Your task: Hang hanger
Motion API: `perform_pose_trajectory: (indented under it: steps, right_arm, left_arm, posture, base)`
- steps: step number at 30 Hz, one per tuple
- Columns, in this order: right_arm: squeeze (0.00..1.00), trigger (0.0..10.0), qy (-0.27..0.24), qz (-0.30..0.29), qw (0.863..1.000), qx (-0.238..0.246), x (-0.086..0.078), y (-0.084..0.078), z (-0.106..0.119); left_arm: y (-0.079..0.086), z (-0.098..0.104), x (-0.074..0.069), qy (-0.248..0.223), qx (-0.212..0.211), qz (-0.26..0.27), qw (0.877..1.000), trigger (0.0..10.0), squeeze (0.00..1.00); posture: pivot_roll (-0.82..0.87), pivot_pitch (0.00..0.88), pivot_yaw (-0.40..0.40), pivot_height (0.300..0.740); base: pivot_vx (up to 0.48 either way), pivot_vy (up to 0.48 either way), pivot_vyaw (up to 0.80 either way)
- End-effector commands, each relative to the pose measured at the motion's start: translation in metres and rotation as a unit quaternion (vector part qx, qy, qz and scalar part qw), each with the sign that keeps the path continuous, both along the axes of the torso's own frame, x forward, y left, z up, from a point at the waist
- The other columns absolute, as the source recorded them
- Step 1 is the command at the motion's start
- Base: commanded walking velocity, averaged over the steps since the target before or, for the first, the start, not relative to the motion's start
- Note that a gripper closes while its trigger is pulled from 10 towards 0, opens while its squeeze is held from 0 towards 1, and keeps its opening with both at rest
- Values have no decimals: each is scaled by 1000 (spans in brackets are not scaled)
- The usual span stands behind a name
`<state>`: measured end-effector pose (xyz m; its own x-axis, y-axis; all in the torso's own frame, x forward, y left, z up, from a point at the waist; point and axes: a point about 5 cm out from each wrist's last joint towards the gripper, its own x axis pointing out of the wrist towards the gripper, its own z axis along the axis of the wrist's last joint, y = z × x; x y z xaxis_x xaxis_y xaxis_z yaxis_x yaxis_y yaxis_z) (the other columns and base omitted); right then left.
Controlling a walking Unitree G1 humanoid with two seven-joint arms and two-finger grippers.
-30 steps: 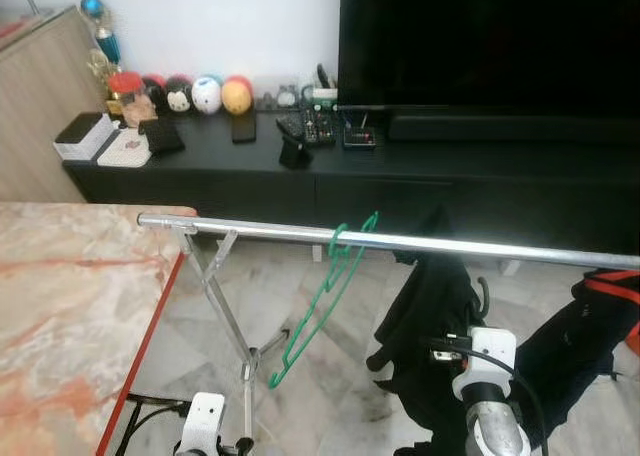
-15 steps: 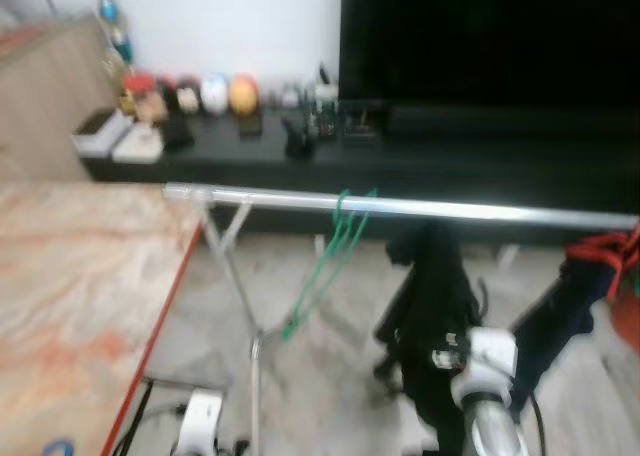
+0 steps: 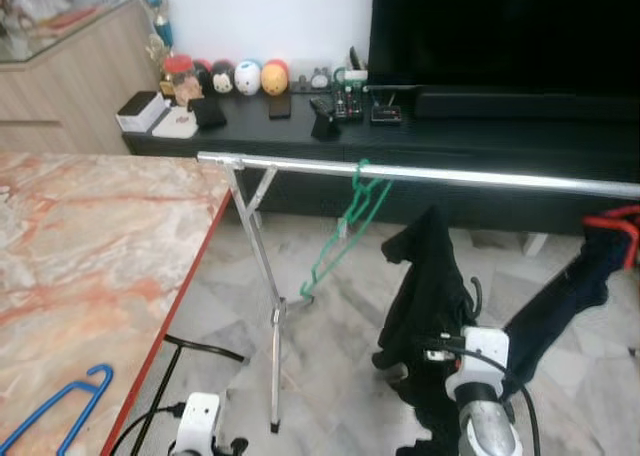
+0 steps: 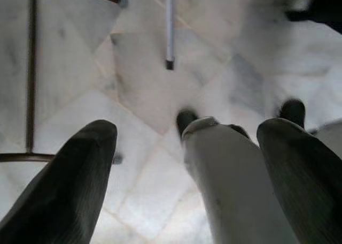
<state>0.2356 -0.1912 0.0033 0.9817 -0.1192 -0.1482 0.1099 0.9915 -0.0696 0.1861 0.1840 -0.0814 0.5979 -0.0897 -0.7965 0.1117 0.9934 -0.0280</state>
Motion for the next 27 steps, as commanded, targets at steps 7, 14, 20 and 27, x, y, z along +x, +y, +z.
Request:
perform_pose_trajectory:
  steps: [7, 14, 20, 27]
  right_arm:
    - [0, 10000, -22, -1, 1000, 4, 4, 2, 6]
    - [0, 10000, -22, 0, 1000, 5, 5, 3, 6]
    - [0, 10000, -23, -1, 1000, 5, 5, 3, 6]
    - [0, 10000, -22, -1, 1000, 5, 5, 3, 6]
  left_arm:
    - [6, 2, 2, -3, 9, 1, 1000, 10000, 0]
    - [6, 2, 2, -3, 9, 1, 1000, 10000, 0]
    - [6, 2, 2, -3, 8, 1, 1000, 10000, 0]
    - [6, 2, 2, -3, 8, 1, 1000, 10000, 0]
  posture:
    - [-54, 0, 60, 740]
    - [-53, 0, 60, 740]
    - [-54, 0, 60, 740]
    - [-54, 0, 60, 740]
  base:
    - [-258, 0, 0]
    - [-256, 0, 0]
    - [-256, 0, 0]
    - [-256, 0, 0]
